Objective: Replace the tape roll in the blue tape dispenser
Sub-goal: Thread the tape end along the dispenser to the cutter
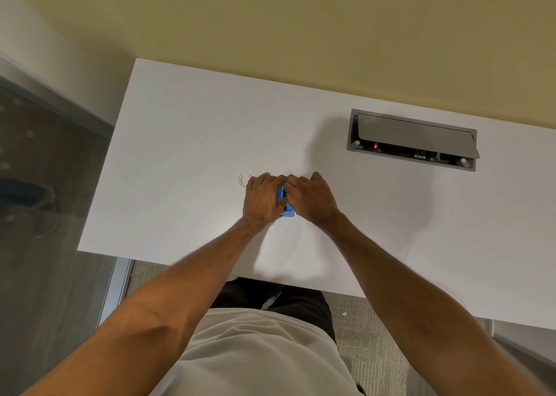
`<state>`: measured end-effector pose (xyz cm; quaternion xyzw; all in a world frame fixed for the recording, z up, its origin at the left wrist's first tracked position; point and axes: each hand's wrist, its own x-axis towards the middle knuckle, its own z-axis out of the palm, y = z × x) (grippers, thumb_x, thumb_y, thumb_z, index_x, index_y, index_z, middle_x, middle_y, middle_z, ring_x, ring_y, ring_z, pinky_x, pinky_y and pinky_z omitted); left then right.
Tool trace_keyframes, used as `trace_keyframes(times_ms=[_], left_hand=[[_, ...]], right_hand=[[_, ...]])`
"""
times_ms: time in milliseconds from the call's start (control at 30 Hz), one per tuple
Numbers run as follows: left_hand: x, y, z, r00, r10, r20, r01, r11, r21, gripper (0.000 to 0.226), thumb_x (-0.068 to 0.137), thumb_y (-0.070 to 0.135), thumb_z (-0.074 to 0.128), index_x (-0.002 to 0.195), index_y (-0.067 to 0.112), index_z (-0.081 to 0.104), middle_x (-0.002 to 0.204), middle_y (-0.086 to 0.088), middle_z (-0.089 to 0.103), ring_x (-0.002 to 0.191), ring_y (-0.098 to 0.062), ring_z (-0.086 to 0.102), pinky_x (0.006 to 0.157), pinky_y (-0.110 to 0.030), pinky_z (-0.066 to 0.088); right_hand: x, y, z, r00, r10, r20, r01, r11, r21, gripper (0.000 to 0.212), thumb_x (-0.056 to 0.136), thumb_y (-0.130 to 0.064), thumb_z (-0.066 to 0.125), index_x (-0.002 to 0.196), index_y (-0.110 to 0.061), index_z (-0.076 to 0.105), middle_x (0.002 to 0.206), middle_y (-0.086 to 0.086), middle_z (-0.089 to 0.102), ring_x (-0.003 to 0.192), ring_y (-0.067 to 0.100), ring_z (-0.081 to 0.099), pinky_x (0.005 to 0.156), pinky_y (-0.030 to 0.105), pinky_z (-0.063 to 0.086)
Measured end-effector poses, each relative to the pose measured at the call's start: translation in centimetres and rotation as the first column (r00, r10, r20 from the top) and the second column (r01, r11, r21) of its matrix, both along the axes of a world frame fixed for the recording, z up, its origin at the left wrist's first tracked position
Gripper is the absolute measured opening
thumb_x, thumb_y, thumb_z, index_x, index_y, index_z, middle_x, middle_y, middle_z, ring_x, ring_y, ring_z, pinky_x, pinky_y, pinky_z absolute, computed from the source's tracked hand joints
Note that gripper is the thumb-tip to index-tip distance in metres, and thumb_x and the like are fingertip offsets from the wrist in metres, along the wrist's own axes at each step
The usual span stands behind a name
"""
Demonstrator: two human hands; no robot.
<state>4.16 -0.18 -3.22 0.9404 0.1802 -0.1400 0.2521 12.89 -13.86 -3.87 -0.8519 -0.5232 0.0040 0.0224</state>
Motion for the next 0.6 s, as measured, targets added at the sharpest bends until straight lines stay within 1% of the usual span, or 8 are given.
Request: trace_keyframes(times_ms=[100,200,267,400,467,500,567,600], left_hand=[[0.1,0.1,-0.2,1.000,-0.007,-0.008,0.007,1.000,0.008,0.089,0.076,0.071,0.015,0.127,0.019,0.066,0.126,-0.001,0.073,0.133,-0.025,0.058,0.117,-0.040,0.035],[0.1,0.1,-0.6,0.999,-0.024,-0.024,0.024,1.000,0.011,0.070,0.087,0.066,0.030,0.125,0.017,0.065,0.126,-0.002,0.073,0.133,-0.025,0.058,0.118,-0.042,0.035],[0.0,0.1,-0.7,1.000,-0.018,-0.020,0.018,1.000,0.005,0.064,0.087,0.061,0.036,0.123,0.017,0.065,0.124,-0.002,0.073,0.132,-0.025,0.059,0.118,-0.042,0.035],[-0.1,0.1,-0.4,0.999,-0.034,-0.008,0.034,0.999,0.010,0.082,0.078,0.070,0.018,0.121,0.019,0.065,0.119,0.000,0.073,0.125,-0.023,0.061,0.116,-0.041,0.036],[0.0,0.0,-0.5,0.999,-0.040,0.003,0.040,0.999,0.020,0.077,0.083,0.070,0.021,0.123,0.020,0.065,0.119,0.001,0.073,0.124,-0.022,0.061,0.115,-0.040,0.037],[-0.1,0.0,-0.6,0.999,-0.037,0.013,0.036,0.999,0.025,0.069,0.088,0.068,0.029,0.124,0.021,0.065,0.119,0.001,0.072,0.123,-0.022,0.061,0.114,-0.040,0.037],[-0.3,0.1,-0.8,0.998,-0.031,0.049,0.030,0.999,0.030,0.053,0.095,0.059,0.048,0.127,0.021,0.065,0.120,0.000,0.072,0.124,-0.024,0.062,0.114,-0.041,0.037],[-0.3,0.0,-0.7,0.998,-0.026,0.064,0.024,0.999,0.022,0.051,0.097,0.057,0.050,0.128,0.021,0.065,0.122,0.000,0.072,0.125,-0.023,0.062,0.114,-0.041,0.037]], right_hand=[[0.4,0.4,0.0,0.998,0.016,-0.058,-0.018,0.999,-0.032,0.030,0.097,-0.042,0.068,0.097,-0.012,0.069,0.086,0.004,0.073,0.068,0.019,0.067,0.072,0.034,0.051],[0.7,0.6,0.1,0.999,0.013,-0.041,-0.016,0.998,-0.061,0.029,0.099,-0.041,0.064,0.096,-0.012,0.067,0.087,0.004,0.071,0.068,0.019,0.065,0.072,0.035,0.051],[0.7,0.7,-0.1,0.998,-0.015,-0.058,0.011,0.997,-0.076,0.031,0.100,-0.043,0.061,0.098,-0.013,0.066,0.088,0.005,0.070,0.070,0.020,0.064,0.073,0.035,0.050],[0.4,0.6,-0.6,0.995,-0.056,-0.084,0.045,0.991,-0.124,0.035,0.104,-0.048,0.051,0.109,-0.015,0.063,0.096,0.003,0.067,0.082,0.020,0.064,0.076,0.033,0.046],[-0.2,0.3,-0.1,0.995,-0.099,-0.028,0.096,0.993,-0.071,0.034,0.095,-0.050,0.065,0.097,-0.016,0.067,0.082,0.000,0.069,0.067,0.017,0.063,0.066,0.031,0.047],[-0.5,0.1,0.2,0.992,-0.128,-0.022,0.127,0.991,-0.050,0.035,0.090,-0.051,0.072,0.092,-0.016,0.069,0.075,0.000,0.069,0.060,0.017,0.062,0.061,0.030,0.048],[-1.1,-0.1,0.5,0.985,-0.165,-0.045,0.164,0.986,-0.026,0.036,0.089,-0.051,0.074,0.091,-0.016,0.068,0.072,0.000,0.070,0.056,0.017,0.061,0.059,0.032,0.050],[-1.3,-0.2,0.5,0.981,-0.183,-0.062,0.182,0.983,-0.011,0.035,0.092,-0.051,0.070,0.093,-0.015,0.068,0.073,0.000,0.071,0.057,0.017,0.062,0.060,0.033,0.051]])
